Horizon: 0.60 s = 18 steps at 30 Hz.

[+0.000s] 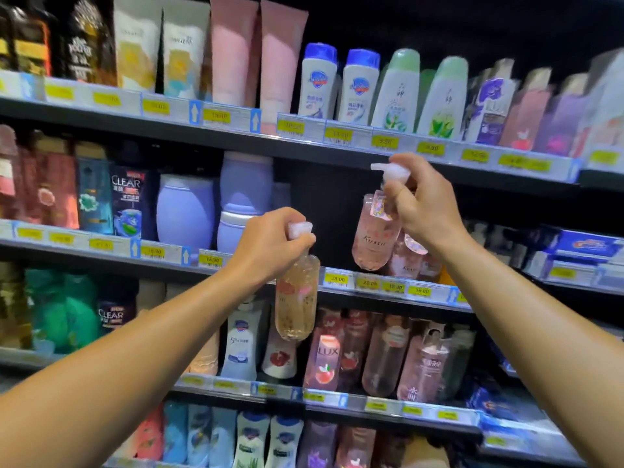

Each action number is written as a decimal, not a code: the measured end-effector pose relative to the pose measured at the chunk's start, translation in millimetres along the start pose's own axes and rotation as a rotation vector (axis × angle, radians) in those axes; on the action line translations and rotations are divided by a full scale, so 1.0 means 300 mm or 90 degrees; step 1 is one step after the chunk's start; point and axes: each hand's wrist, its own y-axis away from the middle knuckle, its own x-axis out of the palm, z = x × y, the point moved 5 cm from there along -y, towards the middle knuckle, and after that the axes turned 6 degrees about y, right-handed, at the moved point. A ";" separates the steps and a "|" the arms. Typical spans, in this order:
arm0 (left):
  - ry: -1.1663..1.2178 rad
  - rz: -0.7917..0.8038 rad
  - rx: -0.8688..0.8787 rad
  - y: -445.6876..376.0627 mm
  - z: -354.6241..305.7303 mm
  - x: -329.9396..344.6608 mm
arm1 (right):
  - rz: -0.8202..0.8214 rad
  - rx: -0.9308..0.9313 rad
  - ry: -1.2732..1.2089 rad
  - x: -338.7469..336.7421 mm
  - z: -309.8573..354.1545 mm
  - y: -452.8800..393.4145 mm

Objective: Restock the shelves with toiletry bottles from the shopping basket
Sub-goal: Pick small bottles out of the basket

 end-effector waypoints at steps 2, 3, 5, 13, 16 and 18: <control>-0.010 -0.002 -0.003 -0.009 0.000 0.019 | -0.006 -0.013 0.002 0.025 -0.032 -0.012; -0.015 -0.003 -0.005 -0.014 0.000 0.026 | -0.008 -0.017 0.001 0.043 -0.048 -0.015; -0.021 0.001 -0.008 -0.023 0.005 0.037 | -0.008 -0.017 -0.008 0.083 -0.077 -0.018; -0.023 -0.010 -0.020 -0.049 0.049 0.048 | 0.085 0.099 -0.076 0.256 -0.184 -0.069; -0.023 -0.009 -0.026 -0.058 0.067 0.052 | 0.089 0.146 -0.089 0.300 -0.207 -0.088; -0.019 -0.006 -0.029 -0.063 0.074 0.055 | 0.081 0.168 -0.069 0.314 -0.218 -0.106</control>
